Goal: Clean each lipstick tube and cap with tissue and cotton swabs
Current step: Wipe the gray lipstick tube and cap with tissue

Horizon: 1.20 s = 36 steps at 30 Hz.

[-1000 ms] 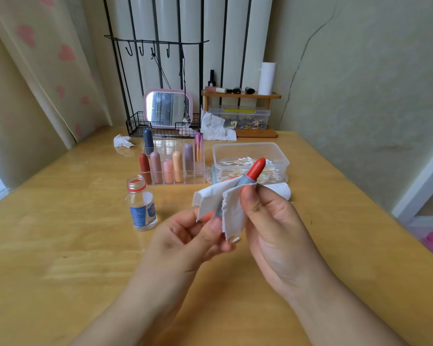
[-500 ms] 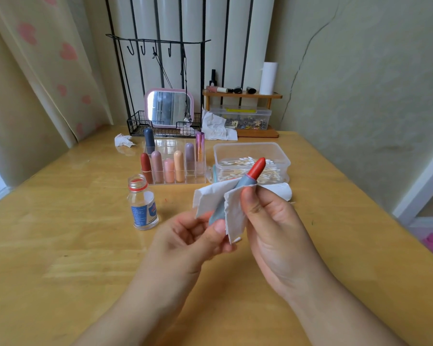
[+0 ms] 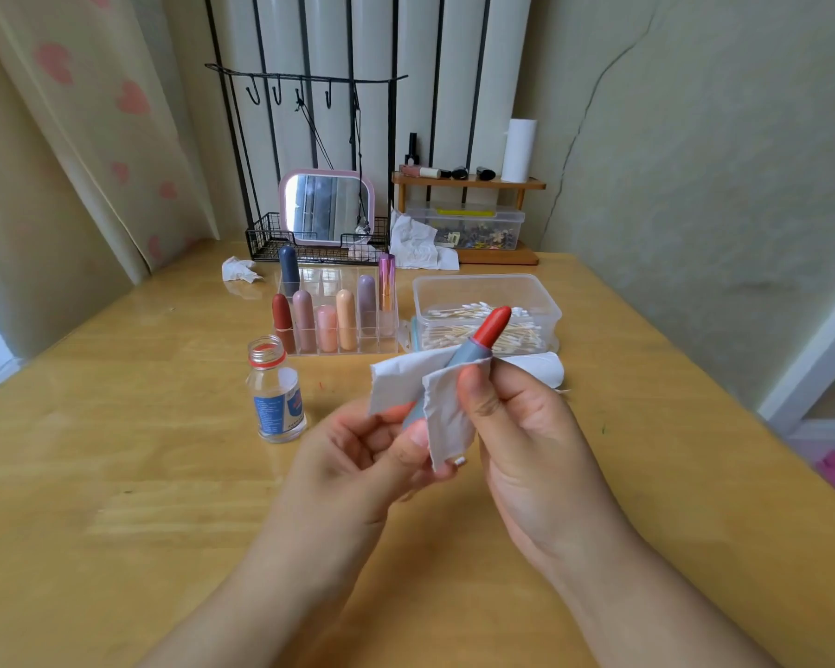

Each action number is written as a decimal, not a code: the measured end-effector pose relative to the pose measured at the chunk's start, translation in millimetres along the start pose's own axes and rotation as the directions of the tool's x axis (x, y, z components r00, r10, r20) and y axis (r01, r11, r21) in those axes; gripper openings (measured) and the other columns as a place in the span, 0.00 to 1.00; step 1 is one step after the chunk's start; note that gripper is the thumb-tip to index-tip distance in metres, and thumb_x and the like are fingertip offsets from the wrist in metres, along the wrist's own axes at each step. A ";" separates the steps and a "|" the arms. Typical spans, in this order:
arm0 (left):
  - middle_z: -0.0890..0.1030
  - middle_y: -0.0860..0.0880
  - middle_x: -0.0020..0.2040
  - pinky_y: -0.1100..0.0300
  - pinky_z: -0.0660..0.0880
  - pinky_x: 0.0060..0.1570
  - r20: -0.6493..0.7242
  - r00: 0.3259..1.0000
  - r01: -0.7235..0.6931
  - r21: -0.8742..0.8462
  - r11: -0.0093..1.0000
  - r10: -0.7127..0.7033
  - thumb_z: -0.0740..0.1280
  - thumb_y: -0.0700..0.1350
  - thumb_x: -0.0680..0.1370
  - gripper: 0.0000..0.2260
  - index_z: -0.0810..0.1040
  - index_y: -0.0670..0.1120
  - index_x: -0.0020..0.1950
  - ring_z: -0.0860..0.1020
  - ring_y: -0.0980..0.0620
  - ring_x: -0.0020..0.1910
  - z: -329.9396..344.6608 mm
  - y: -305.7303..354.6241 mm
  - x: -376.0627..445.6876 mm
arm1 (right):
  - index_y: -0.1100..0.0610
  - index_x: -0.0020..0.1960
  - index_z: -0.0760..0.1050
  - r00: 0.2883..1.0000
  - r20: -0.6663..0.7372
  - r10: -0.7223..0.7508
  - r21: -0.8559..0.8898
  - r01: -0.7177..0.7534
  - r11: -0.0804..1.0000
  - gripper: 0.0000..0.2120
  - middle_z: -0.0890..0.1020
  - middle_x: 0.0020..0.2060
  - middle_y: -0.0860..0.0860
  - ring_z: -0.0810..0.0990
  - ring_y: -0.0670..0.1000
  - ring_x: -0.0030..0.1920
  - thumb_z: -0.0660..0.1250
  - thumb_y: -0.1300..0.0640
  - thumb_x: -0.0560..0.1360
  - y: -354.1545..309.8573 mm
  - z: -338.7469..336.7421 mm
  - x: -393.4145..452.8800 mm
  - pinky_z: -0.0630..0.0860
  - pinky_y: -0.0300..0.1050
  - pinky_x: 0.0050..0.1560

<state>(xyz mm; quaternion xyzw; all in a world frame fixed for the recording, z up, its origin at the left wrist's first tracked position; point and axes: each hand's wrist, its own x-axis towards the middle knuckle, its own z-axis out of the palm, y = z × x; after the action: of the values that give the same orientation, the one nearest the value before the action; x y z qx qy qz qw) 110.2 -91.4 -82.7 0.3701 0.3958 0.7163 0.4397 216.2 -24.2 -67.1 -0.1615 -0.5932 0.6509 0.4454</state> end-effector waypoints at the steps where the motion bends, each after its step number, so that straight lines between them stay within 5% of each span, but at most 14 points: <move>1: 0.84 0.42 0.39 0.61 0.79 0.37 -0.054 0.998 -0.025 0.006 1.000 0.025 0.73 0.40 0.64 0.13 0.80 0.39 0.47 0.81 0.50 0.34 0.4 1.1 0.0 | 0.56 0.43 0.80 1.000 -0.013 0.002 -0.025 -0.002 1.000 0.17 0.84 0.38 0.59 0.83 0.57 0.35 0.68 0.41 0.70 3.0 -0.6 0.4 0.79 0.53 0.31; 3: 0.84 0.45 0.37 0.64 0.79 0.36 -0.116 0.990 -0.072 0.044 0.996 0.077 0.71 0.38 0.62 0.11 0.78 0.41 0.44 0.82 0.53 0.35 1.9 2.9 -0.3 | 0.56 0.45 0.80 0.999 -0.042 0.009 -0.051 -0.011 0.999 0.20 0.84 0.43 0.63 0.83 0.64 0.42 0.69 0.39 0.69 4.6 1.7 -0.3 0.79 0.64 0.34; 8: 0.84 0.48 0.34 0.67 0.77 0.34 -0.158 0.966 -0.171 0.202 0.964 0.205 0.78 0.37 0.62 0.08 0.81 0.46 0.36 0.81 0.58 0.33 4.7 3.2 -1.6 | 0.60 0.39 0.79 0.982 -0.187 -0.012 -0.027 0.007 1.000 0.12 0.82 0.27 0.48 0.80 0.42 0.29 0.66 0.51 0.66 -6.4 8.0 -4.2 0.74 0.33 0.24; 16: 0.83 0.50 0.34 0.67 0.76 0.29 -0.141 0.972 -0.133 0.332 0.934 0.189 0.69 0.46 0.64 0.12 0.77 0.42 0.44 0.81 0.58 0.32 4.2 6.7 -0.8 | 0.59 0.38 0.80 0.965 -0.250 -0.078 -0.283 0.004 0.959 0.07 0.78 0.24 0.45 0.75 0.40 0.24 0.69 0.59 0.73 -7.4 6.6 -6.5 0.70 0.30 0.22; 21: 0.83 0.48 0.36 0.66 0.77 0.37 -0.150 0.984 -0.066 0.213 0.975 0.099 0.66 0.46 0.69 0.15 0.78 0.40 0.52 0.81 0.54 0.34 -0.3 4.3 2.6 | 0.52 0.34 0.79 0.960 -0.207 -0.191 -0.478 0.072 0.876 0.10 0.73 0.22 0.43 0.68 0.40 0.25 0.69 0.58 0.74 -6.6 -3.5 -0.6 0.65 0.29 0.26; 23: 0.82 0.47 0.35 0.64 0.78 0.39 -0.182 0.981 -0.036 0.140 0.989 0.061 0.64 0.46 0.71 0.13 0.78 0.40 0.51 0.80 0.51 0.35 -4.6 4.5 5.3 | 0.52 0.31 0.74 0.949 -0.192 -0.249 -0.577 0.096 0.811 0.13 0.69 0.21 0.42 0.65 0.41 0.26 0.68 0.57 0.75 -6.4 -11.0 2.7 0.62 0.31 0.27; 26: 0.82 0.44 0.36 0.62 0.80 0.41 -0.237 0.971 0.008 0.105 0.994 0.017 0.62 0.41 0.77 0.07 0.77 0.40 0.50 0.81 0.50 0.35 -13.5 5.3 11.5 | 0.57 0.37 0.78 0.943 -0.181 -0.279 -0.702 0.075 0.708 0.10 0.75 0.26 0.51 0.69 0.47 0.29 0.67 0.56 0.76 -4.8 -27.2 8.0 0.66 0.38 0.30; 30: 0.84 0.47 0.41 0.57 0.78 0.45 -0.285 0.954 0.023 0.368 0.930 0.090 0.62 0.40 0.79 0.03 0.74 0.46 0.51 0.82 0.52 0.39 -26.7 -0.9 19.0 | 0.58 0.48 0.81 0.944 -0.065 -0.324 -0.888 0.093 0.451 0.09 0.79 0.38 0.42 0.73 0.36 0.41 0.61 0.63 0.77 -1.4 -38.9 14.1 0.65 0.22 0.42; 34: 0.83 0.50 0.42 0.55 0.77 0.43 -0.263 0.952 0.039 0.619 0.784 0.160 0.64 0.44 0.79 0.03 0.72 0.52 0.48 0.82 0.54 0.39 -37.5 -10.7 20.9 | 0.54 0.55 0.78 0.997 0.032 -0.071 -0.957 0.051 0.284 0.14 0.79 0.47 0.49 0.73 0.45 0.47 0.56 0.61 0.78 2.0 -37.5 13.2 0.67 0.37 0.46; 36: 0.82 0.52 0.41 0.63 0.74 0.40 -0.235 0.953 0.036 0.712 0.701 0.190 0.66 0.45 0.77 0.04 0.73 0.54 0.46 0.79 0.58 0.39 -40.8 -14.0 21.8 | 0.50 0.57 0.77 0.999 0.010 0.038 -0.975 0.002 0.224 0.11 0.80 0.50 0.48 0.77 0.49 0.51 0.59 0.54 0.78 4.9 -31.4 10.6 0.70 0.42 0.48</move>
<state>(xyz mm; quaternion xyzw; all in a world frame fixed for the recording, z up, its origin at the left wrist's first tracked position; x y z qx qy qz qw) 71.6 -76.9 -108.0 0.4173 0.6846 0.5731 0.1694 231.6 4.2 -75.9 -0.4004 -0.8744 0.1474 0.2310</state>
